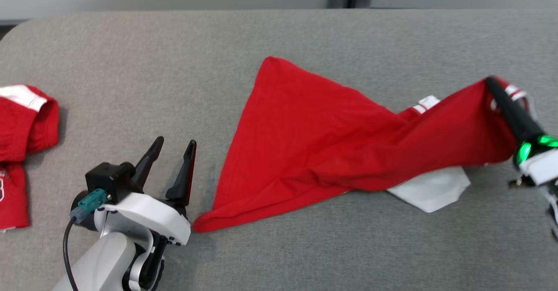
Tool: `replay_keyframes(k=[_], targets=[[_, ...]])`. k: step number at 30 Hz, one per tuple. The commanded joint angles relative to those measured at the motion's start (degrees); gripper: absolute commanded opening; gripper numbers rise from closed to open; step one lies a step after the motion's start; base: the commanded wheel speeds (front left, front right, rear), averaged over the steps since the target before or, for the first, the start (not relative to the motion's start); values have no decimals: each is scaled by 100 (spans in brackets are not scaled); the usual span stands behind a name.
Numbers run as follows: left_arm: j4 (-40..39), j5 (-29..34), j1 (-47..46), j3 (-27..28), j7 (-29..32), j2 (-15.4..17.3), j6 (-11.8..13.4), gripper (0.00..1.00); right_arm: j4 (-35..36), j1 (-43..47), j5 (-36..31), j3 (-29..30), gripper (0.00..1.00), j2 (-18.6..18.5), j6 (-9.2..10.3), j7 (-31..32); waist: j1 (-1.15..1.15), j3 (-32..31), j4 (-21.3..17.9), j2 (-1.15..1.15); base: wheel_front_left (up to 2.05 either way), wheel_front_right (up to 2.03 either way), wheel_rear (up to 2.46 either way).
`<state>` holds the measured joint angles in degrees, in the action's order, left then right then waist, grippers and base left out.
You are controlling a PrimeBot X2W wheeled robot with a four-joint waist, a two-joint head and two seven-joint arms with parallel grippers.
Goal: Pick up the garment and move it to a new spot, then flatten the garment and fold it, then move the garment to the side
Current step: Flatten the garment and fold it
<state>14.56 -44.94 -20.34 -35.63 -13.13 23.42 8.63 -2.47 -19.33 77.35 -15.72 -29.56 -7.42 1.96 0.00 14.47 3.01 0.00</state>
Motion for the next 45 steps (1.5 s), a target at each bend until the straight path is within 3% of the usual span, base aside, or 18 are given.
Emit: replay_keyframes(k=[1,9,15,16,17,18,19,30,40,45], targets=[[-9,42,-134,16,-30,9,-39,100,-124,-257,159,30,0,-89,-14,50,0,232,231,0,0,0,0],[60,103,-371,-13,-89,-131,-152,100,-1078,-1394,437,100,0,-306,-14,67,0,687,579,0,0,0,0],[170,164,-536,-13,-132,-202,-248,100,-2317,-2212,32,-286,0,-325,-14,-12,0,880,702,0,0,0,0],[189,170,-534,-23,-138,-217,-253,100,-2508,-2307,-83,-355,8,-338,-14,-73,0,879,707,0,0,0,0],[210,169,-542,-32,-143,-231,-266,100,-2687,-2405,-174,-425,40,-347,-14,-148,0,873,711,0,0,0,0],[227,176,-554,-35,-148,-241,-269,100,-2837,-2475,-221,-494,90,-315,-14,-193,0,857,712,0,0,0,0],[246,183,-564,-39,-145,-247,-278,100,-2984,-2520,-289,-587,100,-296,-14,-204,0,834,709,0,0,0,0],[385,158,-386,-83,-147,-243,-256,100,-3611,-2462,-726,-1365,100,-508,-14,-538,0,373,431,0,0,0,0],[387,66,-129,-73,-121,-172,-147,100,-2627,-1928,-985,-1820,100,-891,-14,-1502,0,-298,20,0,0,0,0],[332,30,46,-42,-130,-135,-59,100,-2397,-1409,-1265,-1538,100,-732,-14,-1696,0,-573,-120,0,0,0,0]])
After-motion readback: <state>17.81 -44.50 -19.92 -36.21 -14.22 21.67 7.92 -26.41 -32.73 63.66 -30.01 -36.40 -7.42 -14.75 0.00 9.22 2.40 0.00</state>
